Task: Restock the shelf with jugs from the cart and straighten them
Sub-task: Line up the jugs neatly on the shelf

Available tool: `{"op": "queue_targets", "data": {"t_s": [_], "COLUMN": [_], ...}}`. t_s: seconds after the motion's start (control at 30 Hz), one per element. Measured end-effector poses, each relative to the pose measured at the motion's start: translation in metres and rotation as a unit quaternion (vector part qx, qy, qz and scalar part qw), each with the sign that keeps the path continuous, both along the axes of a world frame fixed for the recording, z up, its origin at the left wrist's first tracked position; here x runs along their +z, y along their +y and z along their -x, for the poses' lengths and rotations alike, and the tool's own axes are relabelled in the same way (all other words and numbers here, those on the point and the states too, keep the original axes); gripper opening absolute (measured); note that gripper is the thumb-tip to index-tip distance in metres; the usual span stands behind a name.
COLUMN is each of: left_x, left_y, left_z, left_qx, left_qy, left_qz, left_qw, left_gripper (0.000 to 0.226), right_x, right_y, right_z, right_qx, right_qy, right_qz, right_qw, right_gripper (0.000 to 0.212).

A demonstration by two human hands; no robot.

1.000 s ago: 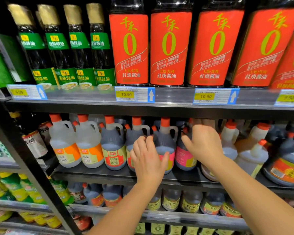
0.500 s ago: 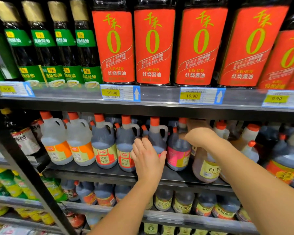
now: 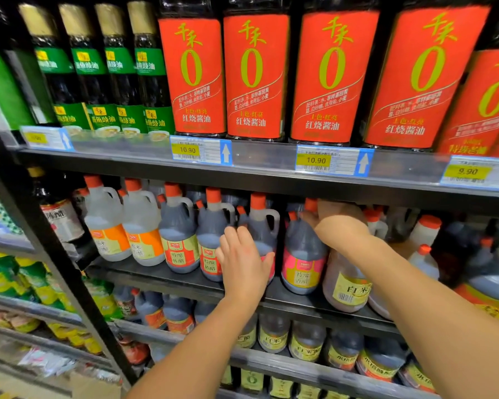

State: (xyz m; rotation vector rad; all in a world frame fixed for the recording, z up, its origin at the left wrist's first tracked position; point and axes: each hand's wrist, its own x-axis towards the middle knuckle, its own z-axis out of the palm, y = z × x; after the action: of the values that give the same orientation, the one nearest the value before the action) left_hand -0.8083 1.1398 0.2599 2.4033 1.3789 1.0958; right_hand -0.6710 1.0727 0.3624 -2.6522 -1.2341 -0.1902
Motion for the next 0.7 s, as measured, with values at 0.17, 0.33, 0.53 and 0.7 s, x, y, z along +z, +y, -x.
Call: {"op": "queue_targets", "data": {"t_s": [0.17, 0.33, 0.53, 0.7], "left_x": [0.002, 0.001, 0.001, 0.0], "left_y": [-0.002, -0.001, 0.0, 0.003], "left_z": [0.0, 0.001, 0.003, 0.004], "left_qx": [0.003, 0.003, -0.003, -0.013], "left_qy": [0.01, 0.012, 0.008, 0.001], "left_qz": [0.003, 0.002, -0.01, -0.002], "left_qw": [1.0, 1.0, 1.0, 1.0], "left_gripper": [0.053, 0.051, 0.052, 0.055], "right_x": [-0.002, -0.004, -0.01, -0.013], "right_y": [-0.003, -0.005, -0.003, 0.001], "right_z": [0.001, 0.004, 0.011, 0.01], "right_qx": [0.011, 0.021, 0.018, -0.008], "right_qy": [-0.018, -0.024, -0.037, 0.009], "right_qz": [-0.007, -0.016, -0.069, -0.093], "right_qw": [1.0, 0.999, 0.997, 0.996], "right_gripper": [0.05, 0.049, 0.05, 0.052]}}
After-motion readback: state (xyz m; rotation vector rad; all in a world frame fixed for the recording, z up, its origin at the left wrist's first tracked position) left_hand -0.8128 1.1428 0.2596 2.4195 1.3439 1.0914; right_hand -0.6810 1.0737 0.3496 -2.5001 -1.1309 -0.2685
